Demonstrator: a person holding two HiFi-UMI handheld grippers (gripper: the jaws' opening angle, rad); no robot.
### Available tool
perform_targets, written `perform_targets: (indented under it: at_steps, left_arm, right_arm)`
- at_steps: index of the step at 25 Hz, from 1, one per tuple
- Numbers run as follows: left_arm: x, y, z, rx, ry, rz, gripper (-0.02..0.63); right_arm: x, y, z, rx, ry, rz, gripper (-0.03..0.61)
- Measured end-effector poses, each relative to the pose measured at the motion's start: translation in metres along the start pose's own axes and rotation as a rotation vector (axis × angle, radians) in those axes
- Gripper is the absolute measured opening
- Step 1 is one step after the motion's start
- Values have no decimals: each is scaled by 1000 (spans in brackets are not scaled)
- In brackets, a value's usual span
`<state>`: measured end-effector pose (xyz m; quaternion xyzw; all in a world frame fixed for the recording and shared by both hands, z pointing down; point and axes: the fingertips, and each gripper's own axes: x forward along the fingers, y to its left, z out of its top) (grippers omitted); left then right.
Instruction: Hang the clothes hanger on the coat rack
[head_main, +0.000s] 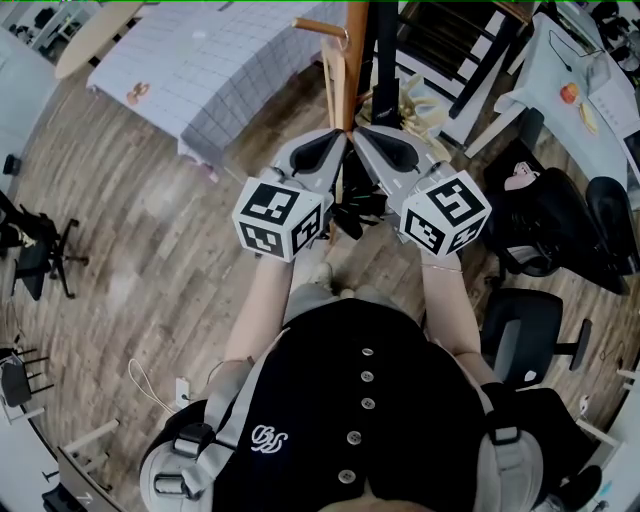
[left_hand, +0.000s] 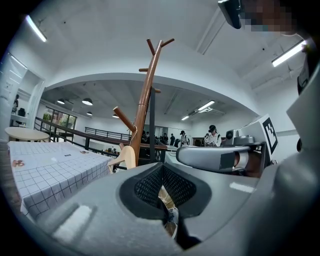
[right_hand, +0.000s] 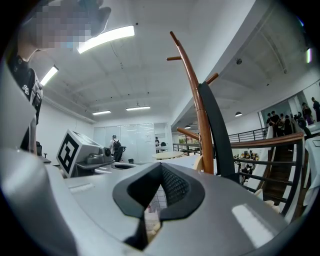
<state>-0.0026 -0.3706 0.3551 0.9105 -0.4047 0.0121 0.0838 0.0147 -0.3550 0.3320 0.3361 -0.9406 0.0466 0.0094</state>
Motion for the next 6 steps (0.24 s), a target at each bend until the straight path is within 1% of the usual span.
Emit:
perform_targets:
  at_steps: [6]
  left_arm:
    - [-2, 1, -4, -7, 8, -2, 0]
  right_arm:
    - [0, 1, -3, -3, 5, -2, -2]
